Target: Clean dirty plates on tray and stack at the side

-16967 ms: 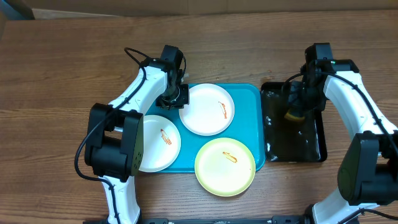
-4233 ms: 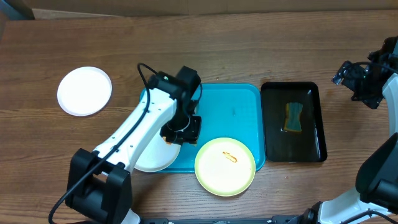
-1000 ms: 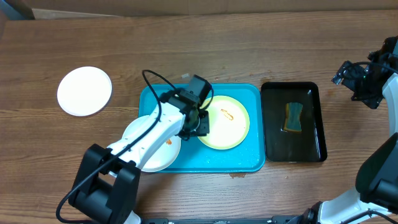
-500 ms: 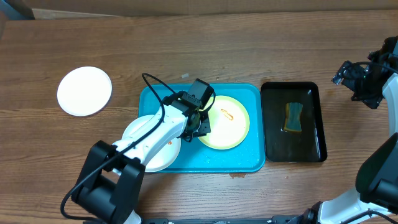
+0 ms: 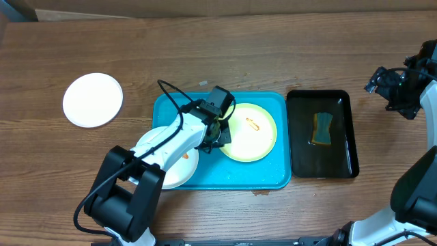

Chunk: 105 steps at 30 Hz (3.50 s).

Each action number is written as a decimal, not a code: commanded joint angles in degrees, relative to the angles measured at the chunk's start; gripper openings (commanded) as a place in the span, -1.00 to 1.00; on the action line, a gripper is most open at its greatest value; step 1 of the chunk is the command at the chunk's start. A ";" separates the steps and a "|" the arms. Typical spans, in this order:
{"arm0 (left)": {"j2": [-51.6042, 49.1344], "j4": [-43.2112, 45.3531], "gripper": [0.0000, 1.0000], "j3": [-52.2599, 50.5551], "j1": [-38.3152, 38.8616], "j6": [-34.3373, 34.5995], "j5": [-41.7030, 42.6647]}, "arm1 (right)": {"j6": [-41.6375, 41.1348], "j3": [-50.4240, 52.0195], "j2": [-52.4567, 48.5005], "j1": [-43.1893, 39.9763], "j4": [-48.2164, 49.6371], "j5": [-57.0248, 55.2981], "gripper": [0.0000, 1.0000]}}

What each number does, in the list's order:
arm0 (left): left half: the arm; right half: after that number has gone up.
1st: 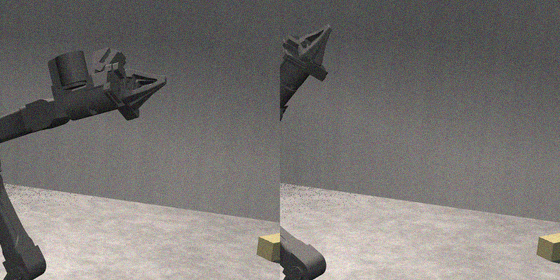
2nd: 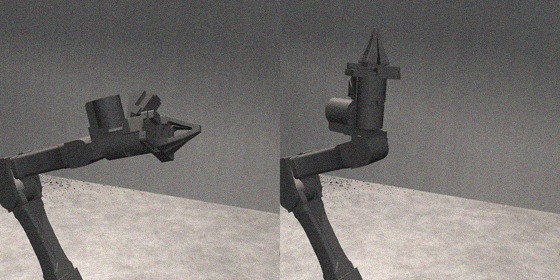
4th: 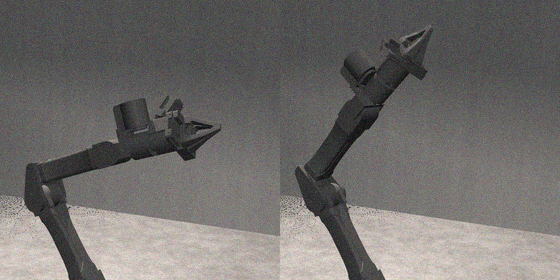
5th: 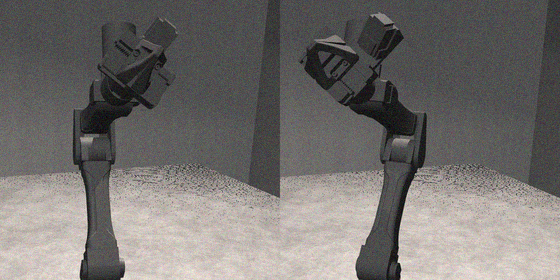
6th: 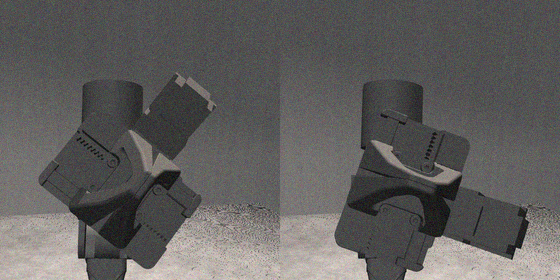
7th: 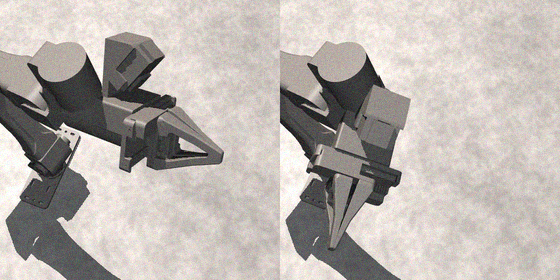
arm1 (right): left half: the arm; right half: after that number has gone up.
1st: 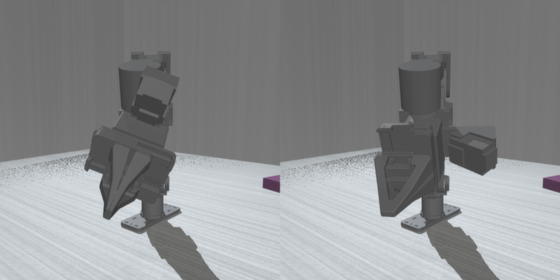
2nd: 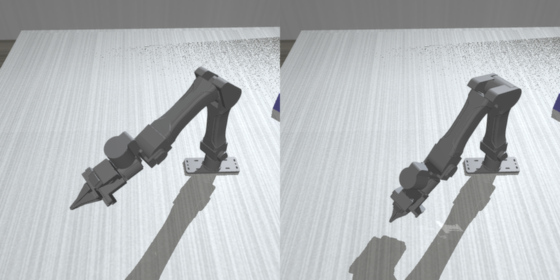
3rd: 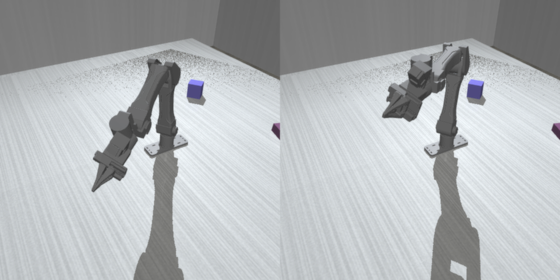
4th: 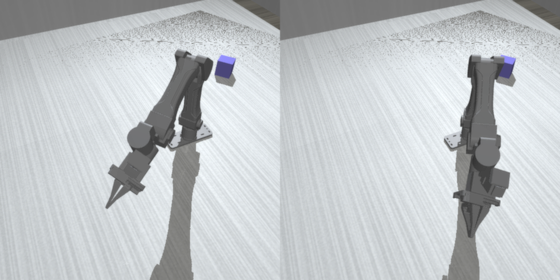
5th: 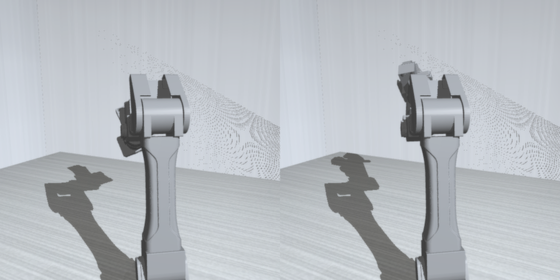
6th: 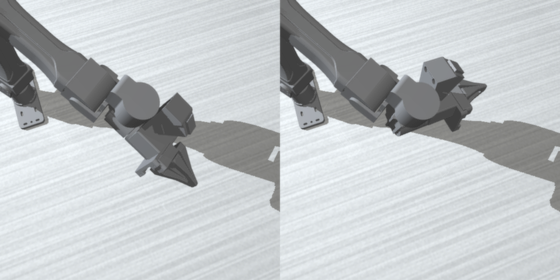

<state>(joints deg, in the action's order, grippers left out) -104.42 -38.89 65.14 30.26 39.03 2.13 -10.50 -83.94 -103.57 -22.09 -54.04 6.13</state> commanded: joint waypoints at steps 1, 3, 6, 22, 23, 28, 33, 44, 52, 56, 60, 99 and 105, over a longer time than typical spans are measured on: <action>-0.57 1.73 -0.82 0.24 -1.95 -5.81 -0.44 | -0.22 0.09 0.59 0.15 0.20 -0.09 1.00; -0.57 2.43 -0.84 0.28 -2.86 -8.20 -0.72 | -0.22 0.09 0.59 0.15 0.20 -0.09 1.00; -0.57 2.89 -0.85 0.28 -4.04 -9.81 -0.72 | -0.22 0.09 0.59 0.15 0.20 -0.09 1.00; -0.59 -1.92 -0.66 0.22 -2.86 -8.46 4.70 | -0.22 0.09 0.59 0.15 0.20 -0.09 1.00; -0.59 -1.77 -0.65 0.22 -2.82 -8.00 4.04 | -0.22 0.09 0.59 0.15 0.20 -0.09 1.00; -0.59 -1.51 -0.64 0.22 -2.86 -7.08 2.12 | -0.22 0.09 0.59 0.15 0.20 -0.09 1.00; -0.59 -0.02 -0.70 0.22 -2.84 -7.19 1.68 | -0.22 0.09 0.57 0.15 0.20 -0.09 1.00; -0.59 3.02 -0.85 0.22 -2.95 -10.47 -1.29 | 0.50 0.07 0.61 0.22 -1.25 9.16 1.00; -0.59 3.87 -0.74 0.22 -4.17 -10.97 -1.22 | 9.46 0.09 0.61 4.79 -14.29 16.70 0.82; -0.59 3.69 -0.63 0.22 -4.63 -10.99 -1.07 | 9.44 0.52 0.61 9.05 -18.97 11.56 0.65; -0.59 3.63 -0.61 0.22 -4.57 -10.95 -1.03 | 5.97 2.54 0.59 14.16 -17.53 2.58 0.58; -0.59 2.69 -0.48 0.22 -4.57 -10.73 -0.61 | 2.99 21.73 0.59 22.71 11.19 -5.20 0.17; -0.59 2.67 -0.49 0.22 -4.57 -10.73 -0.61 | 2.97 22.93 0.59 22.71 11.98 -6.71 0.18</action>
<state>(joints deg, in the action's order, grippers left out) -104.44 -36.18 65.14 25.82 29.32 1.65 -7.49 -60.80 -103.28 0.78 -42.89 0.73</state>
